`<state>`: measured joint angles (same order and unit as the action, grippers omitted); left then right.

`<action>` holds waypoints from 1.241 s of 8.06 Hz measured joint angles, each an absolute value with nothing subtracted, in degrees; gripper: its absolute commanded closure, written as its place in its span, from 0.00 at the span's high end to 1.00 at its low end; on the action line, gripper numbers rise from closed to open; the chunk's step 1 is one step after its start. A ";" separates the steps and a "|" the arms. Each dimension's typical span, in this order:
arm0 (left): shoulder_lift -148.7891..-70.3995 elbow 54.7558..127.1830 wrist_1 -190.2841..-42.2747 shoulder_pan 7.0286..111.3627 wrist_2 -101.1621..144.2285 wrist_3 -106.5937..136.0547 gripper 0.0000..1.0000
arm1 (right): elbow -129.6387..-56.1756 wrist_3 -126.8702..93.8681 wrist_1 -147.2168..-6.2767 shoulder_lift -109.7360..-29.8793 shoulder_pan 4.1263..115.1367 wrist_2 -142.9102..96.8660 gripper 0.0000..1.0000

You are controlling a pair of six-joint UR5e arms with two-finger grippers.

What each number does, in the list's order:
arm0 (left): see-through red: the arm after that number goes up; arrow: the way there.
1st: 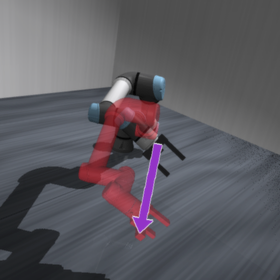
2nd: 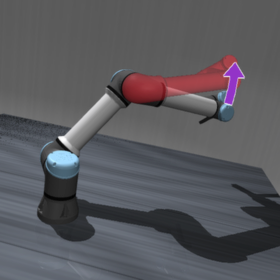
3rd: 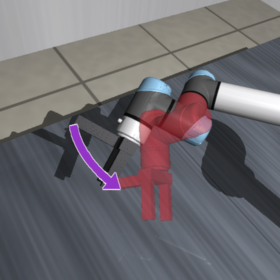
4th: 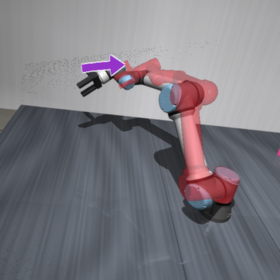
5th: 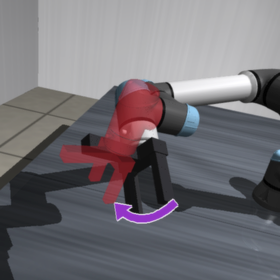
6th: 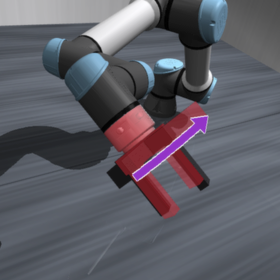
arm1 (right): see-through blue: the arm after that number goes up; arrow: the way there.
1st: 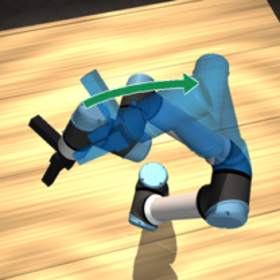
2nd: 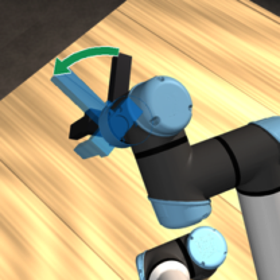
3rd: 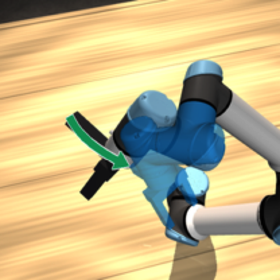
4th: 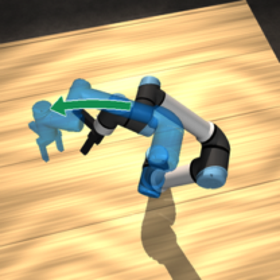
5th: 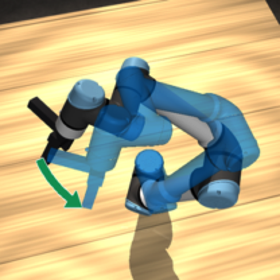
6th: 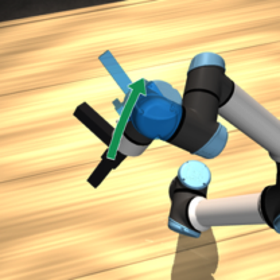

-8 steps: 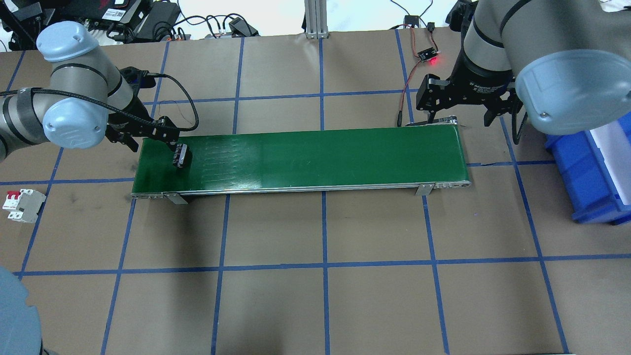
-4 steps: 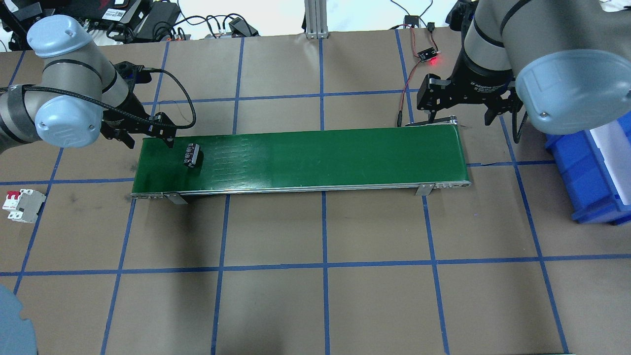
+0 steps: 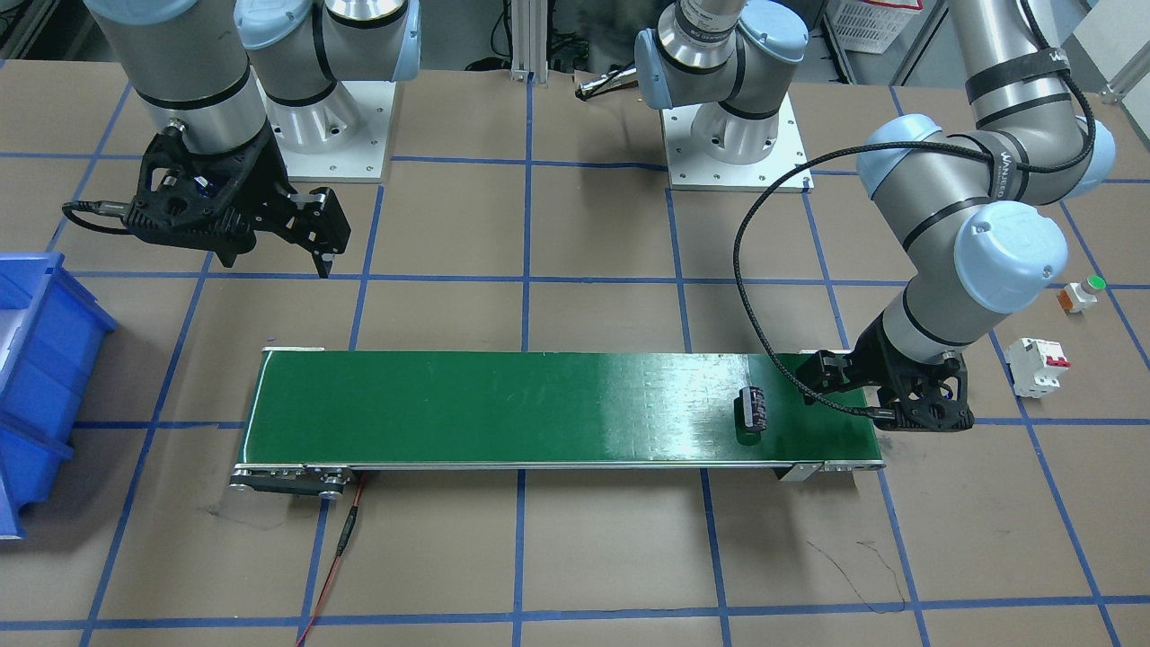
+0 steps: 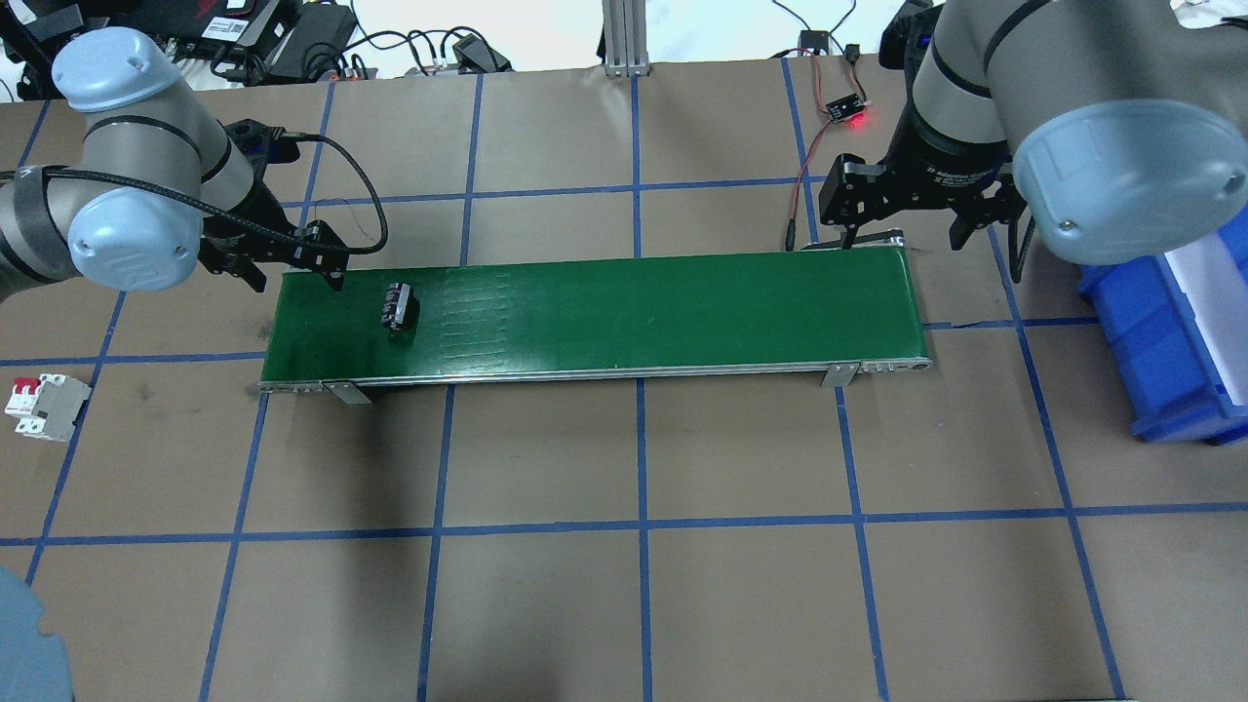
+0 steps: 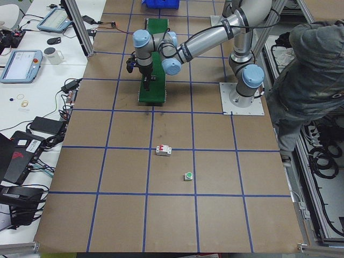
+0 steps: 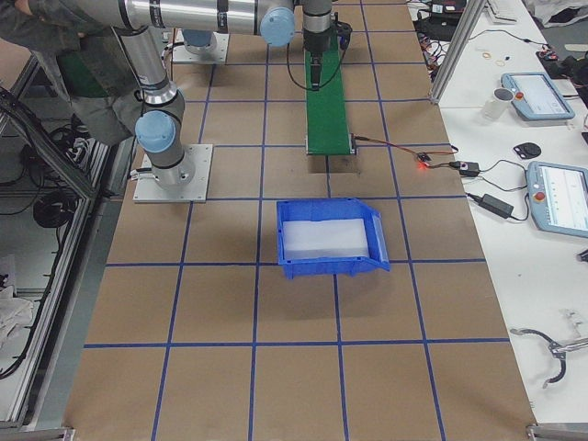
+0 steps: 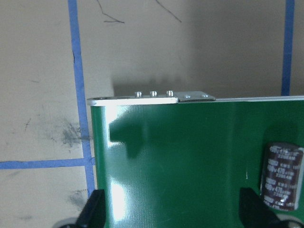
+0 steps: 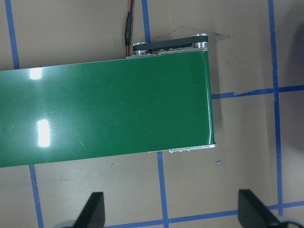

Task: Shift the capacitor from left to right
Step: 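Raise the left gripper away while the right gripper moves over the belt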

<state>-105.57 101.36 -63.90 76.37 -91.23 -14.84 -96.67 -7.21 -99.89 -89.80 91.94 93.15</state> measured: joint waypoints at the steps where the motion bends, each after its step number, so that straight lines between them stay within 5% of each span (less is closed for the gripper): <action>1: -105.50 101.34 -63.90 76.39 -91.23 -14.81 1.00 | -96.72 -6.97 -100.04 -89.31 91.94 93.01 1.00; 5: -103.69 99.71 -66.85 76.57 -91.18 -14.77 1.00 | -97.66 -6.94 -100.18 -88.61 91.87 89.07 1.00; 10: -98.77 88.11 -89.27 77.41 -90.83 -14.72 1.00 | -98.32 -6.27 -104.33 -85.55 91.12 87.94 1.00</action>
